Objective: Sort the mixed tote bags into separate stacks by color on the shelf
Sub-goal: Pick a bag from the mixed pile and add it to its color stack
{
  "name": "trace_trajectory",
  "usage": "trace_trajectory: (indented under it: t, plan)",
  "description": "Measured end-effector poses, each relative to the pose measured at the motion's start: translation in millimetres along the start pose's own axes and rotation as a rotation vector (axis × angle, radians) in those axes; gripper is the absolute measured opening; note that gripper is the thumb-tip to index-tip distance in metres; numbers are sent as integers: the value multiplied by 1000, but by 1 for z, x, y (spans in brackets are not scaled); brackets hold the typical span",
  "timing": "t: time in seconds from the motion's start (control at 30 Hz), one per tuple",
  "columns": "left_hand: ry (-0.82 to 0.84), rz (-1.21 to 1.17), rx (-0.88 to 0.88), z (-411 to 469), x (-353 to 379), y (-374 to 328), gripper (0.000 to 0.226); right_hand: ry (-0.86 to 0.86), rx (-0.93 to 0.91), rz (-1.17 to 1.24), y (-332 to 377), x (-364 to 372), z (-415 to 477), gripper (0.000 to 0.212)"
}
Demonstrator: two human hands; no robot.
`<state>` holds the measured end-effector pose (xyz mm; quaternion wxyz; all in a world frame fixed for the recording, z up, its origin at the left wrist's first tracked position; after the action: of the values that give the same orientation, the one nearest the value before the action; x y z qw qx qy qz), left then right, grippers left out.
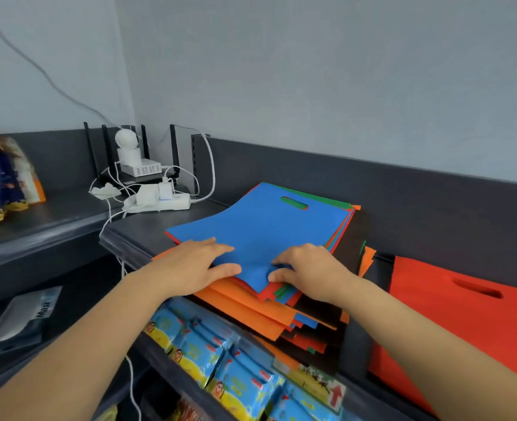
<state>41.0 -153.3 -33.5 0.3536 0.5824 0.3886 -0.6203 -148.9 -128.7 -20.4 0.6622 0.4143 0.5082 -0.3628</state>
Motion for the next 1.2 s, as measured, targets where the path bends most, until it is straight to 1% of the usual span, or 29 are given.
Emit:
trace_trajectory:
  t: [0.03,0.1,0.13,0.2,0.23,0.27,0.3,0.33,0.37,0.4,0.47,0.5,0.53,0.57,0.6,0.63,0.67,0.7,0.73,0.8,0.83,0.9,0.93,1.03,1.2]
  plan:
    - [23,-23,18,3,1,3,109,-38,5,-32,3,0,0,42]
    - [36,-24,68,9,-2,9,94,-112,40,-60,8,1,2,37]
    - [20,12,97,12,-5,13,80,-159,66,-65,9,2,3,34]
    - [-60,70,161,20,-11,21,42,-235,121,-48,12,2,5,30]
    - [-104,84,191,24,-13,24,29,-254,150,-23,12,2,5,28]
    - [-142,99,211,26,-14,26,28,-258,186,27,8,3,6,27]
    - [-178,116,223,28,-14,27,31,-255,235,124,3,4,4,26]
    - [-219,121,234,29,-15,28,35,-265,292,277,-2,4,1,26]
    - [-265,112,250,28,-17,27,37,-309,360,455,-7,5,-4,26]
    - [-314,102,274,27,-18,26,38,-392,438,601,-14,4,-10,24]
    - [-381,106,333,22,-19,21,36,-552,624,781,-24,1,-27,24]
    - [-405,118,358,18,-18,17,39,-579,709,880,-28,1,-35,28]
    - [-450,116,400,14,-18,10,43,-561,783,1004,-28,1,-44,32]
    - [-505,99,458,7,-17,1,47,-506,834,1125,-27,2,-51,33]
    - [-556,81,530,2,-15,-9,47,-445,854,1215,-22,2,-59,30]
    - [-601,75,584,-4,-14,-19,45,-389,855,1249,-17,2,-66,24]
    - [-632,68,608,-8,-12,-28,42,-354,862,1228,-12,1,-73,18]
    - [-661,59,613,-10,-11,-34,39,-348,869,1176,-10,1,-79,18]
    - [-655,48,616,-10,-9,-40,35,-365,880,1119,-10,1,-85,20]
    - [-601,4,632,-10,-5,-48,27,-441,906,983,-14,1,-100,26]
    - [-592,-11,638,-10,-3,-49,25,-489,914,867,-18,-1,-108,30]
    - [-611,-10,632,-10,-4,-51,22,-574,922,627,-26,-6,-125,36]
    - [-607,-5,615,-10,-5,-53,22,-620,917,555,-27,-8,-134,36]
    - [-600,-5,621,-11,-6,-66,23,-729,901,464,-30,-13,-163,34]
    - [-696,7,706,-36,-16,-133,37,-884,890,468,-46,-22,-224,27]
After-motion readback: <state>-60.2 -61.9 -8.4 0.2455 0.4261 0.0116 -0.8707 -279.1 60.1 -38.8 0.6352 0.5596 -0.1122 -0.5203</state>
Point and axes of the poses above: each hand's wrist, its own z-axis towards the middle knuckle, its own x-axis out of the palm, y = z × x, the point moved 5 cm from there along z, towards the middle knuckle, and after that the axes turned 7 degrees about z, right-handed, at the moved point
